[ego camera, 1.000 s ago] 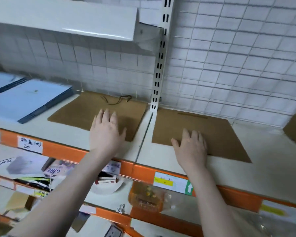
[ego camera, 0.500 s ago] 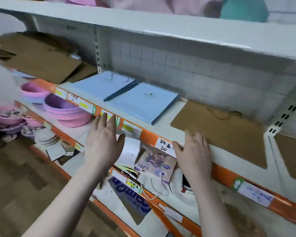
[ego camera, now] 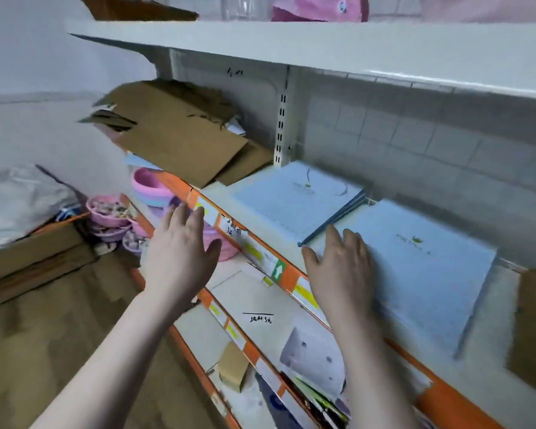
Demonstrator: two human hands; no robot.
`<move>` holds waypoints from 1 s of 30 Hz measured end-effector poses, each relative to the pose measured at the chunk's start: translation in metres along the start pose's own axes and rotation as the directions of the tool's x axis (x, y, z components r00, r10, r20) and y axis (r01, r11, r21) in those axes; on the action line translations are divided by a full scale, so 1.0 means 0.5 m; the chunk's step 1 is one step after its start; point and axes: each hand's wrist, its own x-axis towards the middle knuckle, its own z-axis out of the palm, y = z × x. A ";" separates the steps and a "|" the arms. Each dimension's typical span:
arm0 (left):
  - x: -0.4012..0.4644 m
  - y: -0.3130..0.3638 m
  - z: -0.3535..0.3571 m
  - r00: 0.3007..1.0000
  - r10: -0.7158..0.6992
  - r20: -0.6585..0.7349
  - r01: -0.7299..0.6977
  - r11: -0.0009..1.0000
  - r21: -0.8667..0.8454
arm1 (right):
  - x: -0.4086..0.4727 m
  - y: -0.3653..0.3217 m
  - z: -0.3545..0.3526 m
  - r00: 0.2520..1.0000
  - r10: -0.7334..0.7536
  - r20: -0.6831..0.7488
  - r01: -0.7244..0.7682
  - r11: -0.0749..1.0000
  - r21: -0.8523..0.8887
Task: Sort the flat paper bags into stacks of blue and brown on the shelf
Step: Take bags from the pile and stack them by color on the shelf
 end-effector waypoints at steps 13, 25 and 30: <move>0.358 -0.240 0.055 0.996 -0.069 -0.057 0.068 0.997 -0.023 | 0.286 -0.303 0.172 0.997 -0.075 0.032 0.075 0.997 0.013; 0.687 -0.485 0.144 0.966 0.238 0.099 -0.232 0.971 -0.064 | 0.383 -0.551 0.355 0.972 0.228 -0.063 -0.233 0.968 -0.088; 0.770 -0.511 0.181 0.937 0.309 0.165 -0.306 0.951 -0.043 | 0.390 -0.580 0.387 0.921 0.388 -0.032 -0.389 0.916 -0.099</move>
